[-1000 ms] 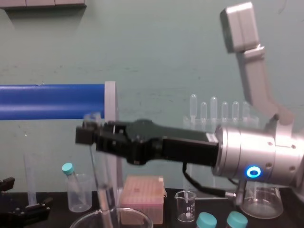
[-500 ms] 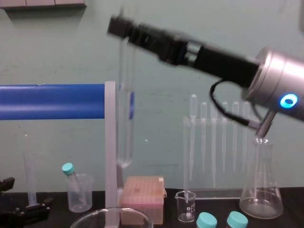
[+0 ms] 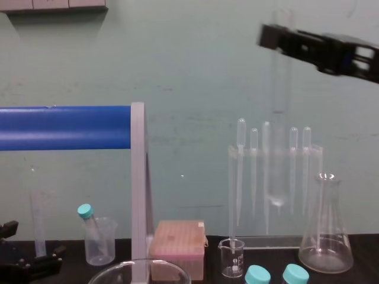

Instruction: Hold the test tube with one hand and immerse one end into the beaker, then return it to the test tube rack.

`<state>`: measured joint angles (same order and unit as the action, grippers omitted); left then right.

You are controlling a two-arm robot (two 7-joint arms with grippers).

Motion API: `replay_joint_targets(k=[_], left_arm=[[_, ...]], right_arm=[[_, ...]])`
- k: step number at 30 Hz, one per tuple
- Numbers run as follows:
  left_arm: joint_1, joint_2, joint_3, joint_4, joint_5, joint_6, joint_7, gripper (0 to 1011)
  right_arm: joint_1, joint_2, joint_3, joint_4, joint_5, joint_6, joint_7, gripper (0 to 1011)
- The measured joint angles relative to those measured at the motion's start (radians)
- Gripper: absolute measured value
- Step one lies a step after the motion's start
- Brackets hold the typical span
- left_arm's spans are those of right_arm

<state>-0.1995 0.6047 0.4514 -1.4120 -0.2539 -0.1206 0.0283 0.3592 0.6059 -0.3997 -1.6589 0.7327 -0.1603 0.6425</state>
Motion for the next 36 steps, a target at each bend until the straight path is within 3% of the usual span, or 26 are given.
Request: replay_joint_targets(k=[4, 13, 21, 27, 36], left_arm=[[0.000, 0.000, 0.000, 0.000, 0.000, 0.000, 0.000, 1000], [0.000, 0.000, 0.000, 0.000, 0.000, 0.000, 0.000, 1000], [0.000, 0.000, 0.000, 0.000, 0.000, 0.000, 0.000, 1000], [0.000, 0.000, 0.000, 0.000, 0.000, 0.000, 0.000, 1000], [0.000, 0.000, 0.000, 0.000, 0.000, 0.000, 0.000, 1000]], right_arm=[[-0.069, 0.040, 0.037, -0.048, -0.014, 0.023, -0.052, 226], [-0.175, 0.079, 0.091, -0.092, -0.032, 0.053, -0.104, 226], [-0.197, 0.061, 0.104, -0.054, -0.034, 0.053, -0.086, 226], [-0.187, 0.039, 0.088, -0.017, -0.034, 0.066, -0.052, 226], [-0.195, 0.037, 0.080, -0.008, -0.029, 0.085, -0.039, 226]])
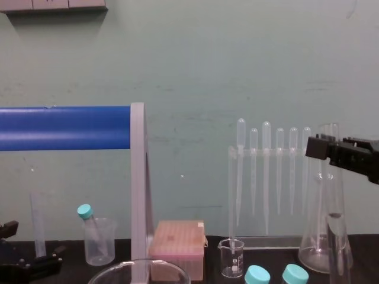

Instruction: Hold the test tube with one hand and immerse one end into the beaker, then return it to the test tube rack.

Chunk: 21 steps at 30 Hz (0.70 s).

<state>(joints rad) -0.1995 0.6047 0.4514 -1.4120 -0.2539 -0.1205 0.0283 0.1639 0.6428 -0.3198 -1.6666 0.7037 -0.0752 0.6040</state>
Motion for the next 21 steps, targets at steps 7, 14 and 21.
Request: replay_joint_targets(k=[7, 14, 21], left_arm=[[0.000, 0.000, 0.000, 0.000, 0.000, 0.000, 0.000, 1000], [0.000, 0.000, 0.000, 0.000, 0.000, 0.000, 0.000, 1000], [0.000, 0.000, 0.000, 0.000, 0.000, 0.000, 0.000, 1000]], right_arm=[[-0.002, -0.005, -0.002, 0.018, -0.001, -0.003, 0.006, 226], [0.009, -0.016, -0.008, 0.041, -0.002, -0.009, 0.016, 226], [0.020, -0.027, -0.018, 0.073, -0.003, -0.011, 0.024, 226]])
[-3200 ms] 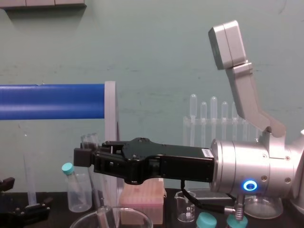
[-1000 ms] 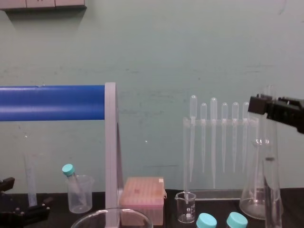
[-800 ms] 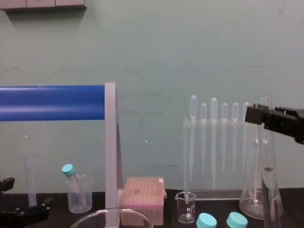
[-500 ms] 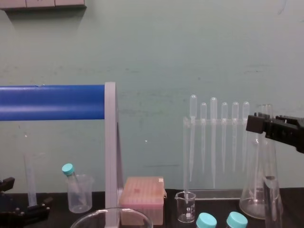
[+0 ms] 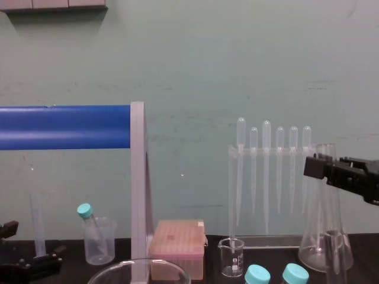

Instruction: Hold the test tube with one hand and immerse one end into the beaker, then return it to the test tube rack.

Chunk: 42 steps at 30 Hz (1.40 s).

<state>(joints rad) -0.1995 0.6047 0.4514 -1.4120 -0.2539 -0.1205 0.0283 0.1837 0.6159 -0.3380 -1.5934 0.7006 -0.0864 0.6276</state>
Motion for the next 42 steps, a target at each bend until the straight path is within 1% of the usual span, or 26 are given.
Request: replay_joint_targets(k=[12, 21, 28, 34, 42], left_arm=[[0.000, 0.000, 0.000, 0.000, 0.000, 0.000, 0.000, 1000], [0.000, 0.000, 0.000, 0.000, 0.000, 0.000, 0.000, 1000], [0.000, 0.000, 0.000, 0.000, 0.000, 0.000, 0.000, 1000], [0.000, 0.000, 0.000, 0.000, 0.000, 0.000, 0.000, 1000], [0.000, 0.000, 0.000, 0.000, 0.000, 0.000, 0.000, 1000]], right_arm=[[0.017, -0.007, -0.020, 0.045, -0.018, 0.005, 0.012, 226], [0.039, -0.025, -0.040, 0.096, -0.027, -0.002, 0.033, 226], [0.055, -0.033, -0.056, 0.125, -0.035, 0.003, 0.044, 226], [0.056, -0.032, -0.063, 0.127, -0.045, 0.012, 0.040, 226], [0.055, -0.031, -0.063, 0.126, -0.045, 0.012, 0.039, 226]])
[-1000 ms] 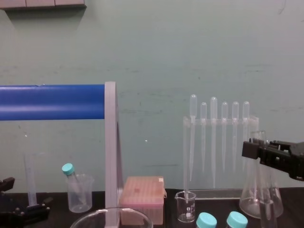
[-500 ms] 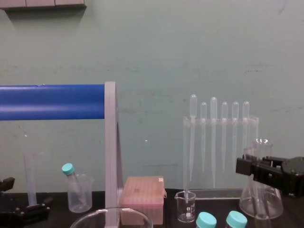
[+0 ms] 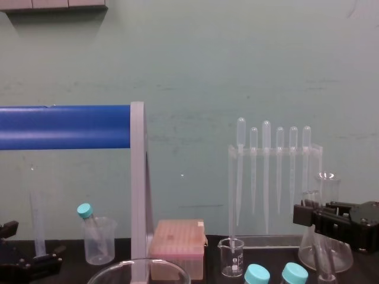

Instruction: Hold the test tube with one hand and immerse one end into the beaker, then return it to the test tube rack.

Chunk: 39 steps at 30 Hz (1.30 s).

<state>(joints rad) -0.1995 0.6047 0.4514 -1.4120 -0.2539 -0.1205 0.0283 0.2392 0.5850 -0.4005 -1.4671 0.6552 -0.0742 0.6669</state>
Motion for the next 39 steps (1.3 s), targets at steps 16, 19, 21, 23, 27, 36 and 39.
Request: replay_joint_targets(k=[16, 19, 21, 23, 27, 36, 39], left_arm=[[0.000, 0.000, 0.000, 0.000, 0.000, 0.000, 0.000, 1000], [0.000, 0.000, 0.000, 0.000, 0.000, 0.000, 0.000, 1000], [0.000, 0.000, 0.000, 0.000, 0.000, 0.000, 0.000, 1000], [0.000, 0.000, 0.000, 0.000, 0.000, 0.000, 0.000, 1000], [0.000, 0.000, 0.000, 0.000, 0.000, 0.000, 0.000, 1000], [0.000, 0.000, 0.000, 0.000, 0.000, 0.000, 0.000, 1000], [0.000, 0.000, 0.000, 0.000, 0.000, 0.000, 0.000, 1000]], right_arm=[[0.000, 0.000, 0.001, -0.001, 0.003, 0.000, 0.000, 504], [0.000, 0.000, 0.002, -0.001, 0.003, 0.000, 0.000, 589], [0.000, 0.000, 0.002, -0.001, 0.003, 0.000, 0.000, 650], [0.000, 0.000, 0.002, -0.001, 0.003, 0.000, 0.000, 729], [0.000, 0.000, 0.002, -0.001, 0.003, 0.000, 0.000, 841], [0.000, 0.000, 0.002, -0.001, 0.003, 0.000, 0.000, 1000], [0.000, 0.000, 0.002, -0.001, 0.003, 0.000, 0.000, 1000]])
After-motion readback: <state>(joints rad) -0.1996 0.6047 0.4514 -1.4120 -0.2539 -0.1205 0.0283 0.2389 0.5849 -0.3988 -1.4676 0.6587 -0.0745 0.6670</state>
